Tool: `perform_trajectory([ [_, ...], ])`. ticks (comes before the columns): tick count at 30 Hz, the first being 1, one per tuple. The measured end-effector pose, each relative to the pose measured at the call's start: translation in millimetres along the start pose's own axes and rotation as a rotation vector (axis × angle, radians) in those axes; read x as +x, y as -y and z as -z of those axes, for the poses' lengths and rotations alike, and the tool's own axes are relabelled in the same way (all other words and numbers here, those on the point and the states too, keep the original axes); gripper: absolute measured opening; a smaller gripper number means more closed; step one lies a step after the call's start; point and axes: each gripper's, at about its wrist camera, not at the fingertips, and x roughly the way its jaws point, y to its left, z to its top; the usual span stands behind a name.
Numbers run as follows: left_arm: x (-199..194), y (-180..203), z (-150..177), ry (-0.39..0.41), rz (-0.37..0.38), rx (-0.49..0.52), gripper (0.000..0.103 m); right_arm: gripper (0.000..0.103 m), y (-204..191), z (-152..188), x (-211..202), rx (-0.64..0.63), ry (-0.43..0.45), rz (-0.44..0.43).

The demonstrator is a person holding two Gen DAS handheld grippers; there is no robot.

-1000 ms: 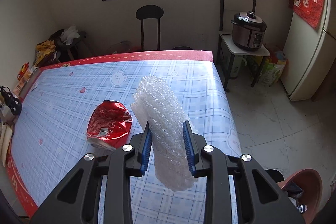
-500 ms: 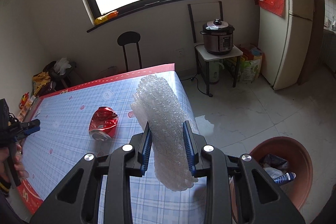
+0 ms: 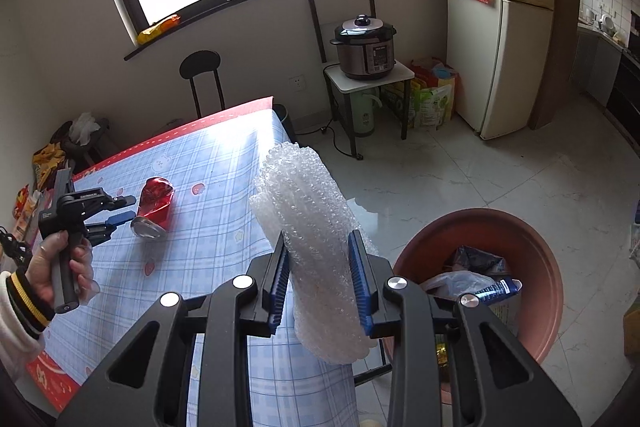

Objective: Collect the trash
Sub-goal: 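Grasp the crushed red can with the left gripper while the right tool holds the foam net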

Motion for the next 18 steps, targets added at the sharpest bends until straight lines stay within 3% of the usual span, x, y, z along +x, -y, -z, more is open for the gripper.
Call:
perform_trajectory([
  [2, 7, -1, 1, 0.003, -0.006, -0.01, 0.037, 0.029, 4, 1, -2, 0.006, -0.002, 0.007],
  [4, 11, -5, 1, 0.009, 0.007, -0.024, 0.046, 0.029, 7, 5, -5, 0.01, -0.004, 0.013],
  [10, 13, -8, 4, 0.04, 0.032, -0.022, 0.053, 0.029, 12, 10, -8, 0.011, -0.02, 0.024],
  [18, 17, 6, 13, 0.03, 0.015, 0.055, 0.064, 0.029, 9, 7, -6, 0.016, -0.021, 0.015],
])
